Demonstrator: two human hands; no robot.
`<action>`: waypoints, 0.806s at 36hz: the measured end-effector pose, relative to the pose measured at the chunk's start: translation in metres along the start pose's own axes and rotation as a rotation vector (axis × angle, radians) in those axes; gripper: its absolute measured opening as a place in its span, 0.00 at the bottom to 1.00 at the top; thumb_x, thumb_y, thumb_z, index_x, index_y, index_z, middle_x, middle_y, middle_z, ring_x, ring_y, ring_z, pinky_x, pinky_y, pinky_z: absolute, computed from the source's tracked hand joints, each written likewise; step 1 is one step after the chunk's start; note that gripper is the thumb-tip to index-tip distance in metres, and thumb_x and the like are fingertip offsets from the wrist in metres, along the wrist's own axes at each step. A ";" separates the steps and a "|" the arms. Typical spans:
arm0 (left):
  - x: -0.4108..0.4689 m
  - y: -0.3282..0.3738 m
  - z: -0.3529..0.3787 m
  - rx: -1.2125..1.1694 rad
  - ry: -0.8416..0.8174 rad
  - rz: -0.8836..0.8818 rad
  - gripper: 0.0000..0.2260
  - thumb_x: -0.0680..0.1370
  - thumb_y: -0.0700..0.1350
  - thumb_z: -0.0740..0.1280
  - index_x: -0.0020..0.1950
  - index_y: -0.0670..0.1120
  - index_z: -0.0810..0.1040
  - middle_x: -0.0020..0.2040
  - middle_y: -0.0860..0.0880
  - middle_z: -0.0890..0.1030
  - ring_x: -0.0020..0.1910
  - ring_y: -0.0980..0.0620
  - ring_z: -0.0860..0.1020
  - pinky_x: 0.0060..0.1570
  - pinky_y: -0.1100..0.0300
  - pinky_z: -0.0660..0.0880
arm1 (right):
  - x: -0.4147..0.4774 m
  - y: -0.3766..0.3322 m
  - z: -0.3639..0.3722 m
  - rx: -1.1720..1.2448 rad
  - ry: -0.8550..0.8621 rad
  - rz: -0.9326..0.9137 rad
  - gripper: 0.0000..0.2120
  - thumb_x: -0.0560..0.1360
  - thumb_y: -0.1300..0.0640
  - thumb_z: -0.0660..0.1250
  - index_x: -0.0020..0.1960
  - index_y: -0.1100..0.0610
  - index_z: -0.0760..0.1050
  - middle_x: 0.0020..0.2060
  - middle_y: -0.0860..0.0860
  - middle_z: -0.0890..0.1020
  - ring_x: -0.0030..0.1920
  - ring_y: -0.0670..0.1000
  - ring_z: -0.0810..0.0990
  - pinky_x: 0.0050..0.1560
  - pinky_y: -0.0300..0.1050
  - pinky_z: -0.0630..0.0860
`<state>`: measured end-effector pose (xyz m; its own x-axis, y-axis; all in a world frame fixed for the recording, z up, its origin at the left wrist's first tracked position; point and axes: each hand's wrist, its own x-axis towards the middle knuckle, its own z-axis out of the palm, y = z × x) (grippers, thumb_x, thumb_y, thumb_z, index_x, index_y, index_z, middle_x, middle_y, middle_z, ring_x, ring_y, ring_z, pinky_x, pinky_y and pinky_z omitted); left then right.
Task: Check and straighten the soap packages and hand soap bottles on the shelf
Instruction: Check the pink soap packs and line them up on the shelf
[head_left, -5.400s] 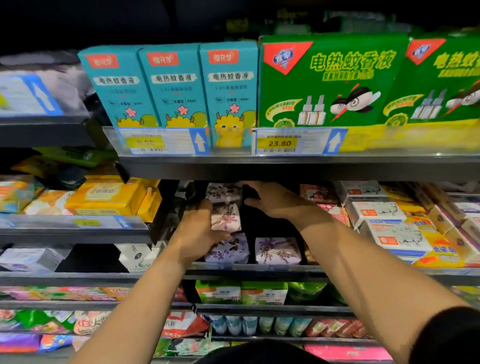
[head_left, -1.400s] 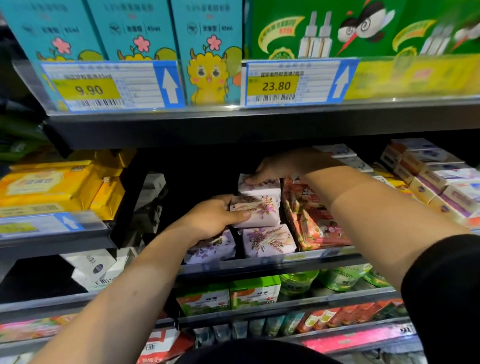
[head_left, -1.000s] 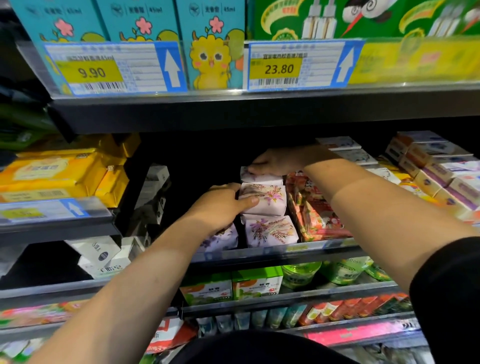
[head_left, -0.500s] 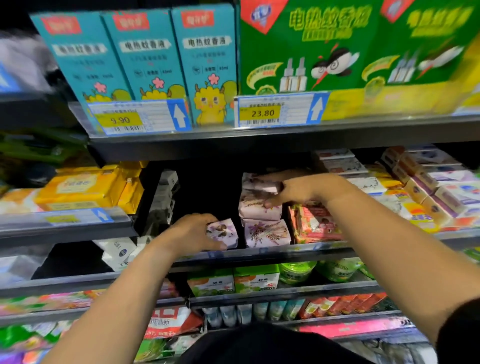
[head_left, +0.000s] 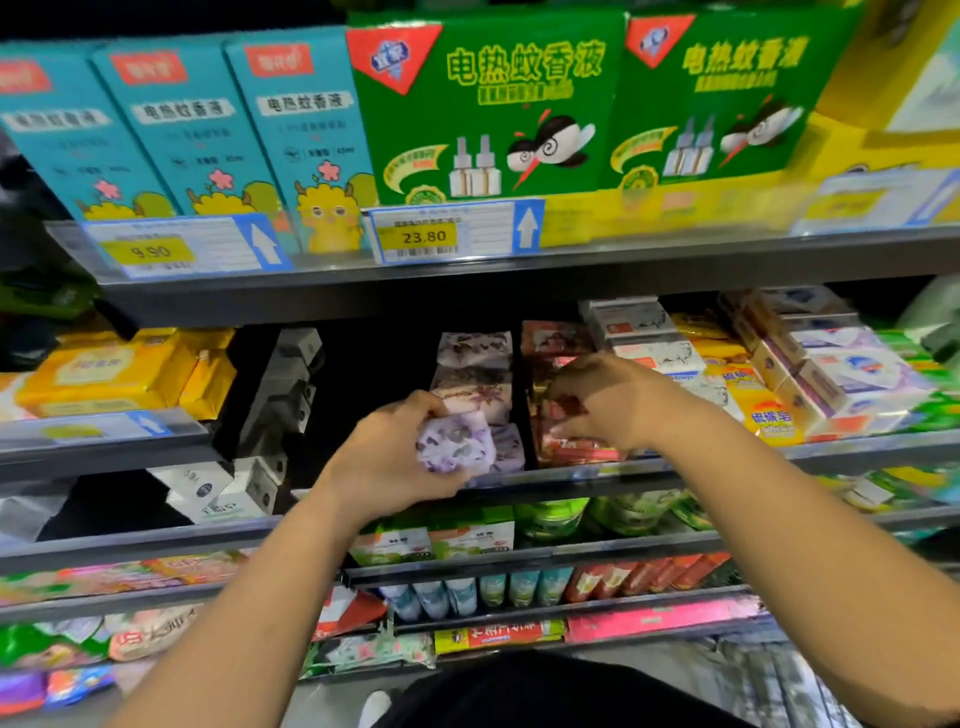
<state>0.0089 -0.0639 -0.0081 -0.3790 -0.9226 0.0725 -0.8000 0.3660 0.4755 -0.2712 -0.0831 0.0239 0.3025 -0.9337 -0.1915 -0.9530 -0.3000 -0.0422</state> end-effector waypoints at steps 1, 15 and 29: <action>0.003 0.006 0.006 0.004 -0.012 0.010 0.29 0.67 0.60 0.77 0.62 0.51 0.72 0.54 0.53 0.78 0.54 0.53 0.77 0.49 0.59 0.74 | -0.005 0.001 0.000 -0.042 0.032 -0.010 0.27 0.75 0.36 0.66 0.69 0.49 0.74 0.67 0.52 0.75 0.69 0.56 0.70 0.69 0.48 0.67; 0.012 0.021 0.056 0.275 0.325 0.221 0.21 0.72 0.59 0.63 0.57 0.51 0.83 0.56 0.51 0.80 0.55 0.45 0.78 0.50 0.50 0.75 | -0.038 0.022 0.008 -0.211 -0.006 0.050 0.33 0.73 0.34 0.68 0.75 0.38 0.63 0.79 0.51 0.61 0.80 0.49 0.47 0.67 0.74 0.27; 0.033 0.070 0.065 0.423 0.058 0.088 0.31 0.76 0.64 0.65 0.76 0.61 0.60 0.75 0.57 0.65 0.76 0.53 0.56 0.70 0.52 0.53 | -0.043 0.025 0.019 -0.071 0.278 -0.064 0.29 0.67 0.41 0.70 0.66 0.47 0.73 0.63 0.47 0.75 0.70 0.52 0.63 0.70 0.65 0.33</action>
<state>-0.0900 -0.0611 -0.0292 -0.4375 -0.8863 0.1515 -0.8903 0.4506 0.0650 -0.3080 -0.0465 0.0124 0.3651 -0.9270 0.0853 -0.9309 -0.3643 0.0253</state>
